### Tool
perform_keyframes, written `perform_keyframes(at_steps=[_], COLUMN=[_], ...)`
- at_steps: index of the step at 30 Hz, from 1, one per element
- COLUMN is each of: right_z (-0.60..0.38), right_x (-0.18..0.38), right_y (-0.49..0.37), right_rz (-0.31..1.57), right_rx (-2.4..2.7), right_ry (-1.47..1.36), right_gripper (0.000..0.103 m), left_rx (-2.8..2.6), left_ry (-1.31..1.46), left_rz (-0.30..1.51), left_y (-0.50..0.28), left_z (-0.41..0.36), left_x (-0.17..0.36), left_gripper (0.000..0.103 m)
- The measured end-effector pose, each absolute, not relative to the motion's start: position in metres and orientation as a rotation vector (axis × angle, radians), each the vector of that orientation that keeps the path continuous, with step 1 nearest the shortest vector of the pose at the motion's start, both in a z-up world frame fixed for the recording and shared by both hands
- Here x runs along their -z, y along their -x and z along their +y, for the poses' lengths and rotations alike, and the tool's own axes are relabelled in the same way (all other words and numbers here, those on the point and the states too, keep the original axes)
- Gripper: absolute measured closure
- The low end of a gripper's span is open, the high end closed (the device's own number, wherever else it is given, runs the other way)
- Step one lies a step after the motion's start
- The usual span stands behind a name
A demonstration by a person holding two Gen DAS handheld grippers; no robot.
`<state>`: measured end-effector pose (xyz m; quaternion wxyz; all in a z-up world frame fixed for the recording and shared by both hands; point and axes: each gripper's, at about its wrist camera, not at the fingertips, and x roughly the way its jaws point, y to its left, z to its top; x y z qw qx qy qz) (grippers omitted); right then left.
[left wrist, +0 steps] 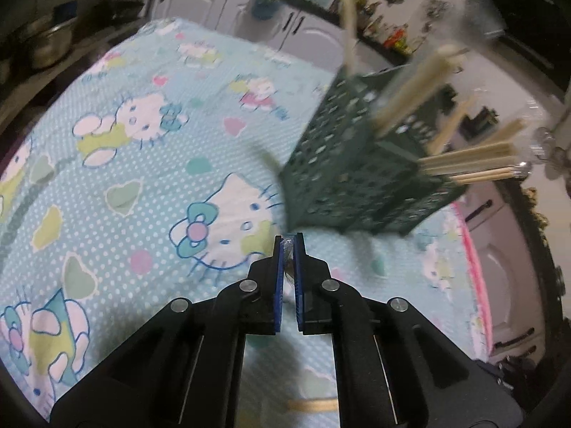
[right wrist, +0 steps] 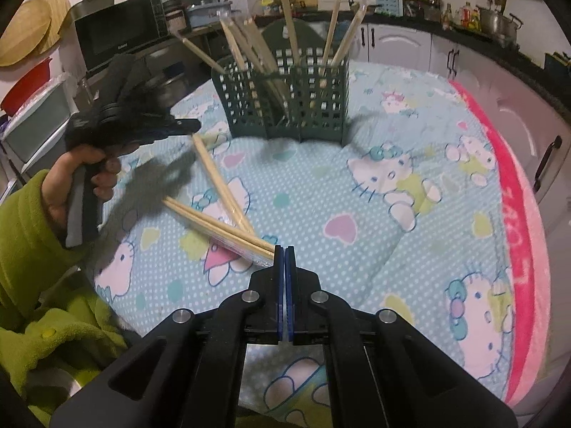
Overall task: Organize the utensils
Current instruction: 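Lift both held chopsticks and carry them toward the green caddy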
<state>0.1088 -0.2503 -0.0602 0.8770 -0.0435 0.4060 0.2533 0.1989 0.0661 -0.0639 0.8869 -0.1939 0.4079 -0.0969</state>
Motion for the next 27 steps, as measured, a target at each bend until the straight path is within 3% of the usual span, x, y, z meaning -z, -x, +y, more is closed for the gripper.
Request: perform_keyframes(at_steps=[27], right_z=[-0.259], right_x=[-0.008], right_y=[-0.101], right_rz=[0.618], right_rx=[-0.463], right_ry=[0.120], right_gripper=[0.102], left_rx=[0.416], left_ry=[0.305], left_rz=[0.627], left_y=[-0.145], left_z=[0.001], left_x=[-0.027], left_gripper=[0.102])
